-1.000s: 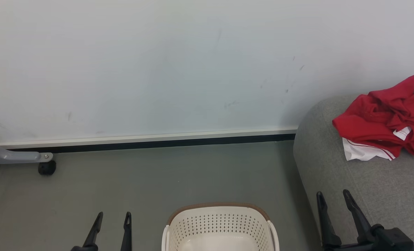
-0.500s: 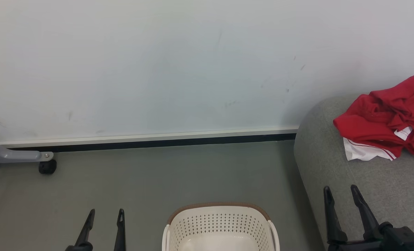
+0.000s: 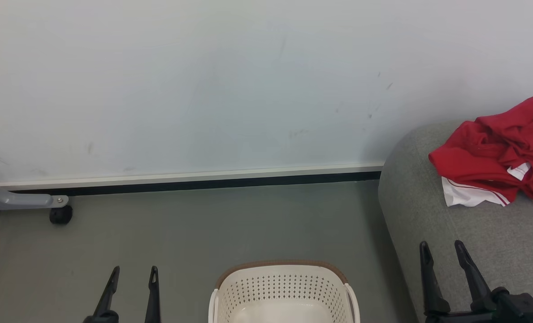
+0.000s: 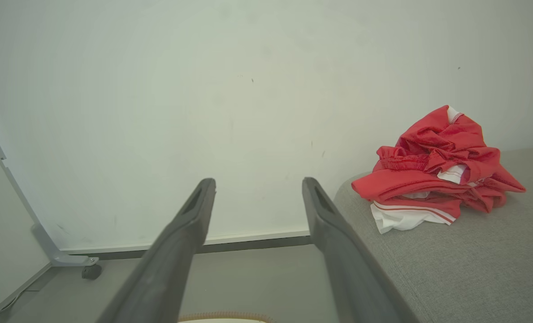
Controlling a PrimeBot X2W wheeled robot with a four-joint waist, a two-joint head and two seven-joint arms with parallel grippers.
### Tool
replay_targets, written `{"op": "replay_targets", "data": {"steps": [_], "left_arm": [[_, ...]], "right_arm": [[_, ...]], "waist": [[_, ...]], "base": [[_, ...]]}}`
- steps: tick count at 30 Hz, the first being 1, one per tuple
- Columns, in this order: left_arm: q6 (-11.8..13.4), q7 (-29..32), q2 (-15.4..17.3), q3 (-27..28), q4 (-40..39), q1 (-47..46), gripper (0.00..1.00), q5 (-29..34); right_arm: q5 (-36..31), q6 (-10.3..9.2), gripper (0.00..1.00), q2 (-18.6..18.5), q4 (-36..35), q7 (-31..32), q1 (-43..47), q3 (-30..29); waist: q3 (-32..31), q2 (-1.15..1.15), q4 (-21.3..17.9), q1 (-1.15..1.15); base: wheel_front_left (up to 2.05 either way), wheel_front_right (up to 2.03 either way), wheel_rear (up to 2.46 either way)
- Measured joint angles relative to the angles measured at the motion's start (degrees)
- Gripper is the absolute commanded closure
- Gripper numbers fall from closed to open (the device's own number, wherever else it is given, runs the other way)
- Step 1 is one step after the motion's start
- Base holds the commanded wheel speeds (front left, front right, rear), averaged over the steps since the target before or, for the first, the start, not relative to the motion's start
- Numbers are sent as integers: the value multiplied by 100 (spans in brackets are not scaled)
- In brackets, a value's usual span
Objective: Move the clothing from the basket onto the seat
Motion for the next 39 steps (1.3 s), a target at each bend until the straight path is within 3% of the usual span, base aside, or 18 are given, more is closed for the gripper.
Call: {"op": "replay_targets", "data": {"steps": [8,9,23,39], "left_arm": [[0,0,-9,27,-38,62,0,52],[0,0,-10,29,-41,91,100,52],[-71,141,-140,76,436,308,100,-271],[-316,520,-211,345,539,119,100,-1669]], "right_arm": [[0,-2,0,7,-4,86,7,-54],[0,-2,100,8,-7,90,10,-58],[336,59,100,169,520,200,211,-93],[1586,271,100,271,754,546,57,-455]], "waist": [[-10,0,19,0],[-10,0,20,0],[21,0,14,0],[93,0,-5,0]], "base": [[0,0,0],[0,0,0],[0,0,0],[0,0,0]]}}
